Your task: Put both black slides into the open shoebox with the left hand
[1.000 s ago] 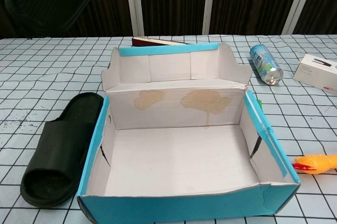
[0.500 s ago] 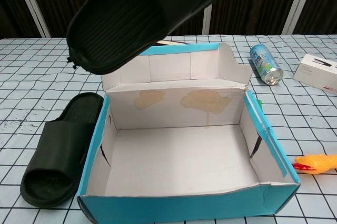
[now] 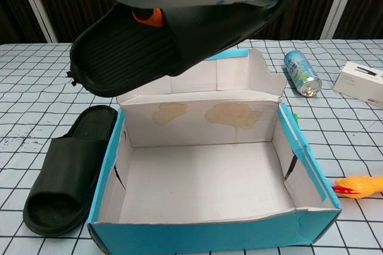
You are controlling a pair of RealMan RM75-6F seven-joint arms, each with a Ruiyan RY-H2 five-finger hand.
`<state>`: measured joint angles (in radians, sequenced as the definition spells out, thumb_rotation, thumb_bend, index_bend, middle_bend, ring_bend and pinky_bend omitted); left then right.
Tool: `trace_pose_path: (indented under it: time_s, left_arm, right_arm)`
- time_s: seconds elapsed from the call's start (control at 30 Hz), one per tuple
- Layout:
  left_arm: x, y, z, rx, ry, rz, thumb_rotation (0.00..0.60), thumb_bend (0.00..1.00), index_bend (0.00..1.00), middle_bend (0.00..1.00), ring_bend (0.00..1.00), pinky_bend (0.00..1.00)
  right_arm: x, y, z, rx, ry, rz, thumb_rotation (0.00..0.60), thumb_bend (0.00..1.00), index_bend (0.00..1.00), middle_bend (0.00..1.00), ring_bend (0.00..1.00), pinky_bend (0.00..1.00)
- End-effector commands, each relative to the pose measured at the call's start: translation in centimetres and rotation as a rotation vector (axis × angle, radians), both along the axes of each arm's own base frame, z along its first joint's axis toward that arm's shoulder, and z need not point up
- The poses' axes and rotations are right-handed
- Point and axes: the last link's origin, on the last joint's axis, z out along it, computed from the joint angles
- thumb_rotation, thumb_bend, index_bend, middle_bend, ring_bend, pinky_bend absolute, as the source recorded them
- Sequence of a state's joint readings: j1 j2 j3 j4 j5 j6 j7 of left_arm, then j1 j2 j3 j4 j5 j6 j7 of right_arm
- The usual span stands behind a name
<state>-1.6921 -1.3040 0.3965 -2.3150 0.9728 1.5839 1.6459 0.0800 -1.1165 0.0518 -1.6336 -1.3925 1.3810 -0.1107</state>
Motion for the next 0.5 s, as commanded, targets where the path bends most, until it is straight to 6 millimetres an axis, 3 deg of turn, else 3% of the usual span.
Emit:
trace_pose_path:
  time_s: [0.03, 0.5]
  left_arm:
    - [0.5, 0.0, -1.1, 0.015, 0.062, -0.040, 0.600, 0.52, 0.25, 0.53, 0.32, 0.39]
    - [0.9, -0.5, -4.4, 0.057, 0.239, -0.102, 0.600, 0.53, 0.26, 0.54, 0.32, 0.39]
  right_arm:
    - [-0.1, 0.0, 0.0, -0.001, -0.002, -0.004, 0.600, 0.16, 0.00, 0.05, 0.09, 0.07]
    - [-0.3, 0.1, 0.4, -0.010, -0.015, -0.002, 0.600, 0.16, 0.00, 0.05, 0.09, 0.07]
